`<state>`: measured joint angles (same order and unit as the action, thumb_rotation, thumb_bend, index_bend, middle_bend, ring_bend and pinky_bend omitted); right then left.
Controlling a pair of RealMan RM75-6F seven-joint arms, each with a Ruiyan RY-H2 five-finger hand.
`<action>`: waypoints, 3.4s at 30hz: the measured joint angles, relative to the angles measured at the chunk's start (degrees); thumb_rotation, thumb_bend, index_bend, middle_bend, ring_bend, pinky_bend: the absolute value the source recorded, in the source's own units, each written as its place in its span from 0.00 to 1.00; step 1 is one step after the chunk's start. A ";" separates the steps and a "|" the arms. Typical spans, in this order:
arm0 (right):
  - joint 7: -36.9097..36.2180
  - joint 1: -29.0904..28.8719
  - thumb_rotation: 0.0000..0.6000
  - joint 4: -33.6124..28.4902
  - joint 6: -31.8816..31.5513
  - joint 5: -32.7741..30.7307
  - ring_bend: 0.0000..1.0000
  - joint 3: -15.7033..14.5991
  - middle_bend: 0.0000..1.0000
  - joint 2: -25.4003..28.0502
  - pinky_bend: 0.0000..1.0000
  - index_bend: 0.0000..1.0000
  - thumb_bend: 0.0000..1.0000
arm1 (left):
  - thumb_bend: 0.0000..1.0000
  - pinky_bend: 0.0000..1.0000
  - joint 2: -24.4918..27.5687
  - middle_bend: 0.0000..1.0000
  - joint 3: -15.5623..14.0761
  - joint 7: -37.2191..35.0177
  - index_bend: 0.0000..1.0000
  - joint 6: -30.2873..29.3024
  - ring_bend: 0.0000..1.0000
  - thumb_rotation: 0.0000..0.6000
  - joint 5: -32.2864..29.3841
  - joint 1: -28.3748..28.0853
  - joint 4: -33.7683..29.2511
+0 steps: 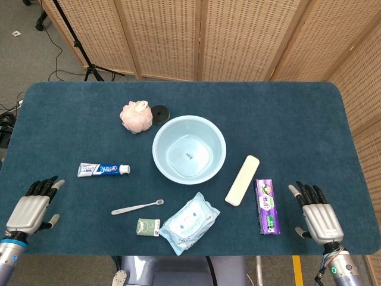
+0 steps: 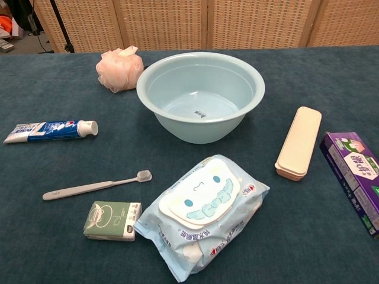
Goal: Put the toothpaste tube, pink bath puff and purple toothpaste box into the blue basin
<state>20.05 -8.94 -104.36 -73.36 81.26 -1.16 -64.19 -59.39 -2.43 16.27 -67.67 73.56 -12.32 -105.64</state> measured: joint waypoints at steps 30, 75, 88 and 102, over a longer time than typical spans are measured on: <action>0.02 -0.29 1.00 -0.87 0.53 0.38 0.00 -0.55 0.00 0.01 0.00 0.02 0.16 | 0.34 0.00 -1.68 0.00 7.00 7.48 0.01 15.95 0.00 1.00 -17.77 -15.61 5.72; -2.11 -0.51 1.00 -0.56 0.65 0.15 0.00 -0.28 0.00 0.34 0.00 0.02 0.16 | 0.36 0.11 -24.33 0.12 5.87 18.62 0.35 14.06 0.02 1.00 -29.82 -27.21 24.44; -2.18 -0.66 1.00 -0.65 1.00 -0.01 0.00 -0.34 0.00 0.30 0.00 0.02 0.16 | 0.42 0.31 -28.63 0.36 6.00 17.31 0.61 8.35 0.28 1.00 -24.70 -26.00 29.14; -2.11 -0.77 1.00 -0.80 1.28 -0.11 0.00 -0.44 0.00 0.23 0.00 0.02 0.16 | 0.44 0.33 -27.11 0.40 8.66 15.51 0.67 6.61 0.32 1.00 -21.48 -25.15 29.31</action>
<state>17.95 -9.71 -105.15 -72.09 81.15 -1.60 -63.96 -86.50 6.23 31.79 -61.06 52.08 -37.47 -76.33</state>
